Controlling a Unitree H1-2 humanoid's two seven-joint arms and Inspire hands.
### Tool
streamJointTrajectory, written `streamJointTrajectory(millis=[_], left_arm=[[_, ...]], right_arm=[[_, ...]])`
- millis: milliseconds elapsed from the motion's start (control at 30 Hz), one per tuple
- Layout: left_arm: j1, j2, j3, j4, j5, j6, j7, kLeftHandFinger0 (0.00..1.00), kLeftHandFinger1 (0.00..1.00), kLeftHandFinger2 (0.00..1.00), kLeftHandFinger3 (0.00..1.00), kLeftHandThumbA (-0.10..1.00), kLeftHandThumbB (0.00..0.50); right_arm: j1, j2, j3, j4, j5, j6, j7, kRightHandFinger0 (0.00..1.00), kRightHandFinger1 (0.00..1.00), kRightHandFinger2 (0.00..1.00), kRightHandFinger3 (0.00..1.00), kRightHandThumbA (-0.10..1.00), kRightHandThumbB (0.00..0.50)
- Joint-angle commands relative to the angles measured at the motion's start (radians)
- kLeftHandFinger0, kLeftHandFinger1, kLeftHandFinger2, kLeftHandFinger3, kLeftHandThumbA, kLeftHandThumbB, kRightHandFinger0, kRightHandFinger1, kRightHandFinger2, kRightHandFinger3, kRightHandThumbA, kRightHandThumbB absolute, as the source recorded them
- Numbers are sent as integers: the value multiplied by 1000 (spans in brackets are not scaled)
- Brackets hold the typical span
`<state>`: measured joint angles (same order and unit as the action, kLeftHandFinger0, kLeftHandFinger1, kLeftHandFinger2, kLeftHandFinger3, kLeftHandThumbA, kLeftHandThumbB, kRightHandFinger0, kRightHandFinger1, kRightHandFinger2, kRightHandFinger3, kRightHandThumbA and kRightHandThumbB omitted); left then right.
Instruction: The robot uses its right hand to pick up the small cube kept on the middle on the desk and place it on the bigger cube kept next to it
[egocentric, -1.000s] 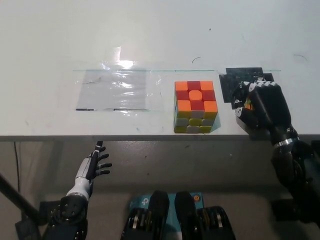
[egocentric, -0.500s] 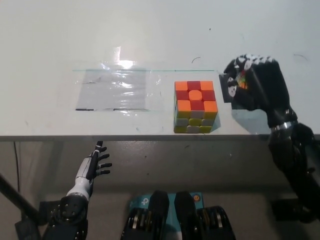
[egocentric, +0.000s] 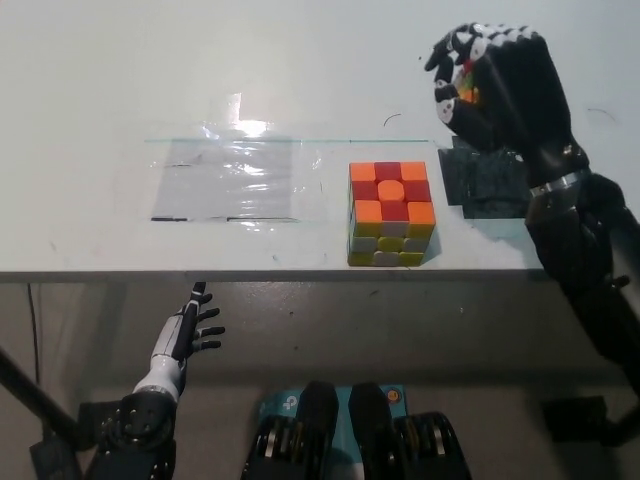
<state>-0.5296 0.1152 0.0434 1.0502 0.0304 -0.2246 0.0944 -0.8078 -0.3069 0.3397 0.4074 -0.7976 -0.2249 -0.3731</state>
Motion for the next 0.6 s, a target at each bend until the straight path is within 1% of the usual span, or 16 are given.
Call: streamJointTrajectory(millis=[0,67,100,133,167,200,233,267,300,367,400,433,467,500,533,567], left_arm=[[-13,7,0,-11,-3,-26,2,754,736,834,873,1000,94],[-10,5,-2,-15,3,-22,11,761,748,846,892,1000,91],[-11,3,1,-17,0,-18,13,761,744,839,889,1000,91],[-10,2,4,-18,-4,-18,10,769,746,840,882,1000,92],[-10,2,5,-20,-6,-18,6,756,731,827,872,1000,87],[-8,2,4,-27,-4,-8,7,761,736,832,878,1000,104],[-9,1,6,-23,-6,-15,8,757,732,830,878,1000,96],[-9,1,5,-20,-5,-16,10,744,721,823,863,1000,104],[-10,4,3,-19,-1,-10,10,751,732,832,877,1000,111],[-10,5,-1,-19,5,-11,14,751,734,831,883,1000,101],[-10,6,-3,-19,8,-13,14,751,735,831,882,1000,100],[-10,5,-2,-17,6,-18,16,741,720,819,877,1000,94],[-11,6,-1,-10,4,-26,11,755,729,828,874,1000,98],[-12,6,-2,-10,5,-24,12,756,730,830,875,1000,97],[-14,5,-1,-12,5,-17,16,764,740,836,882,1000,107],[-16,5,3,-13,0,-14,16,771,747,841,888,1000,106]], right_arm=[[-73,35,7,-26,-1,-10,26,0,297,576,290,-100,281],[-77,49,14,-5,-8,-23,11,0,261,546,274,-100,293],[-74,58,13,-8,6,-19,29,0,238,531,280,-100,302],[-65,72,24,-12,-6,-13,32,0,262,533,289,-100,308],[-58,81,28,-12,-16,-10,22,0,256,530,298,-100,309],[-54,90,31,-3,-19,-15,9,0,242,521,297,-100,313],[-48,101,28,11,-3,-39,-9,0,210,506,286,-100,319],[-43,106,31,13,-14,-35,-16,0,196,491,264,-100,316],[-39,114,37,23,-26,-34,-31,0,193,487,259,-100,311],[-27,121,39,24,-19,-34,-21,0,188,496,275,-100,302],[-22,123,40,26,-18,-39,-23,0,165,483,245,-100,305],[-16,124,41,23,-15,-36,-16,0,187,497,236,-100,302],[-2,120,46,15,-26,-24,-8,0,210,501,257,-100,280],[1,120,46,16,-23,-27,-7,0,200,480,203,-100,271],[4,120,45,21,-14,-37,-8,0,195,472,163,-100,255],[5,120,45,26,-11,-43,-10,0,166,441,129,-100,255]])
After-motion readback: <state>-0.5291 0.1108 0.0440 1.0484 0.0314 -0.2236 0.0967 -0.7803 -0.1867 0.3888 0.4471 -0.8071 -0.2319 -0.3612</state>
